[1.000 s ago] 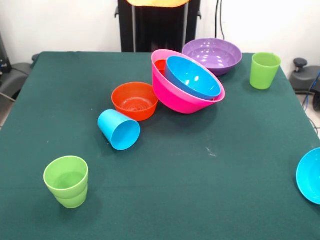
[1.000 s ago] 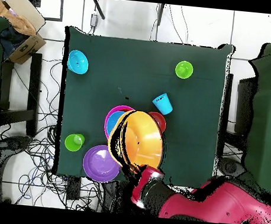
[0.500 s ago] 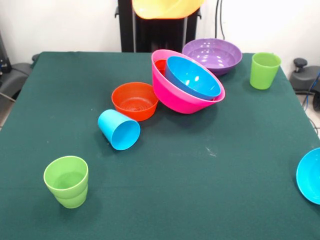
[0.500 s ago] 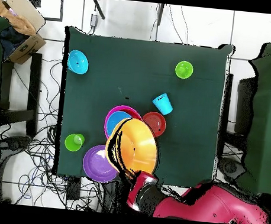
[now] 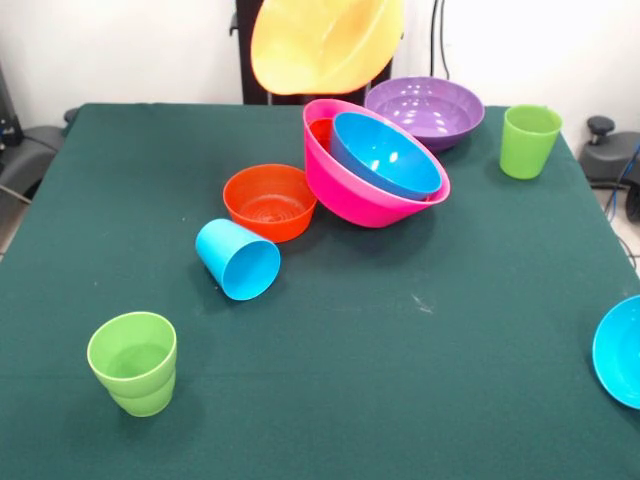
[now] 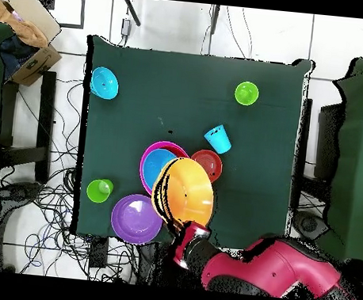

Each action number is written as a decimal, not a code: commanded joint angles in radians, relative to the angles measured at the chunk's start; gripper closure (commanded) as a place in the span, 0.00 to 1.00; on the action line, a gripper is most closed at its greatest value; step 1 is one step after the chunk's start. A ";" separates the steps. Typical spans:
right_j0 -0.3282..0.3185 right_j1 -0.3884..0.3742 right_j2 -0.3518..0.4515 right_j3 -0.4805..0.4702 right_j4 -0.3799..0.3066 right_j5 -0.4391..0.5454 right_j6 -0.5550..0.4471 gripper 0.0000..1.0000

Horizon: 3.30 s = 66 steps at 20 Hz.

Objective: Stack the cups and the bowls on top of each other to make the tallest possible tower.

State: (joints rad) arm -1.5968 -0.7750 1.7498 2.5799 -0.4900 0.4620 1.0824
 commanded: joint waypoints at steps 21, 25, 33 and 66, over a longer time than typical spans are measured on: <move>0.128 0.232 -0.253 0.105 -0.227 -0.358 0.096 1.00; 0.125 0.295 -0.300 0.083 -0.327 -0.349 0.074 1.00; 0.180 0.264 -0.413 0.034 -0.555 -0.483 0.141 1.00; 0.587 -0.043 -0.978 -0.166 -0.775 -0.882 0.079 1.00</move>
State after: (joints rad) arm -1.0702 -0.7889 0.8037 2.5565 -1.2040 -0.4492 1.0824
